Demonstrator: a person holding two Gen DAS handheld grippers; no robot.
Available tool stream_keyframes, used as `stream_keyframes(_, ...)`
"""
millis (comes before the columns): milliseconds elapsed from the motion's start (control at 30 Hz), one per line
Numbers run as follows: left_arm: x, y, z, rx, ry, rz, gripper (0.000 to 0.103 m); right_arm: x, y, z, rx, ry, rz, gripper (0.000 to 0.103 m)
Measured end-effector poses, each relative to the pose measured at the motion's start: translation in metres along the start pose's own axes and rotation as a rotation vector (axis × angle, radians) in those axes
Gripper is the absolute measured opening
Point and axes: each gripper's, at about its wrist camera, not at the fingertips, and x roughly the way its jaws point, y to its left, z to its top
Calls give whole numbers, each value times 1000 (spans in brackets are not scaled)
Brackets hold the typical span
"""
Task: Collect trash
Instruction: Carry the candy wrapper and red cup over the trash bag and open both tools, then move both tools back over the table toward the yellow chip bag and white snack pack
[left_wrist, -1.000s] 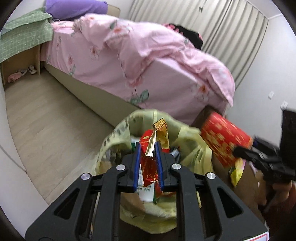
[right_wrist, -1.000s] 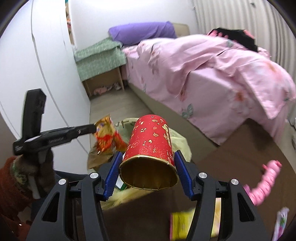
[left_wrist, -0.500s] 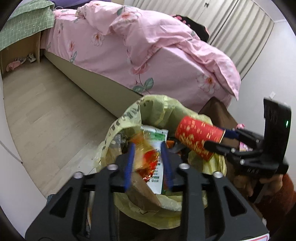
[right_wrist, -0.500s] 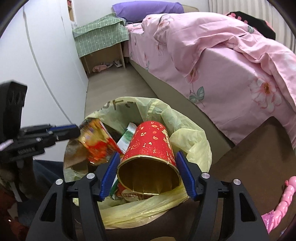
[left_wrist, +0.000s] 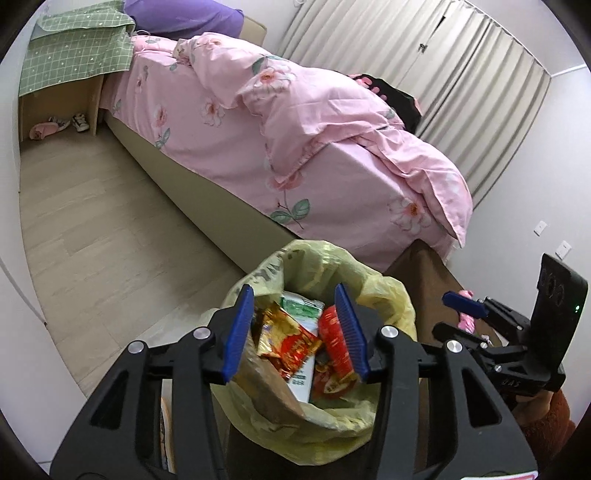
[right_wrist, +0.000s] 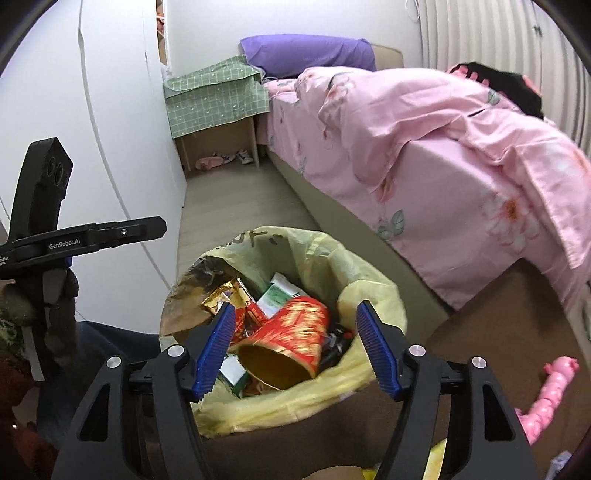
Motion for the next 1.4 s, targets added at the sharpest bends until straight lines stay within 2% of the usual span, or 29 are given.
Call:
stream_keyframes(100, 1, -15, -6, 29, 13, -18, 44, -23, -6, -9, 4, -28, -41, 64)
stream_keyframes(233, 7, -43, -18, 86, 47, -65, 44, -54, -18, -32, 14, -29, -179, 64)
stream_keyframes(333, 14, -66, -30, 143, 82, -103, 44, -80, -43, -57, 79, -9, -324, 64)
stream_keyframes(433, 20, -89, -42, 196, 117, -151, 45, -106, -80, -89, 207, 16, -412, 64)
stream_keyframes(467, 23, -97, -46, 214, 131, -168, 47, -118, -100, -105, 293, 23, -440, 64)
stream_keyframes(567, 31, -117, -55, 254, 164, -203, 50, -136, -141, -133, 435, 32, -476, 64)
stream_keyframes(733, 45, -149, -68, 297, 204, -236, 50, -132, -195, -159, 533, 113, -558, 64)
stream_keyframes(833, 52, -160, -72, 302, 220, -245, 53, -120, -215, -169, 573, 147, -549, 64)
stream_keyframes(967, 63, -171, -77, 323, 242, -237, 55, -108, -216, -179, 604, 149, -468, 64)
stream_keyframes(1033, 68, -177, -78, 340, 246, -232, 55, -107, -205, -180, 570, 129, -475, 64)
stream_keyframes(1267, 77, -187, -79, 364, 258, -217, 55, -112, -164, -188, 506, 109, -356, 64)
stream_keyframes(1400, 84, -195, -82, 362, 269, -232, 55, -122, -140, -195, 525, 85, -275, 64)
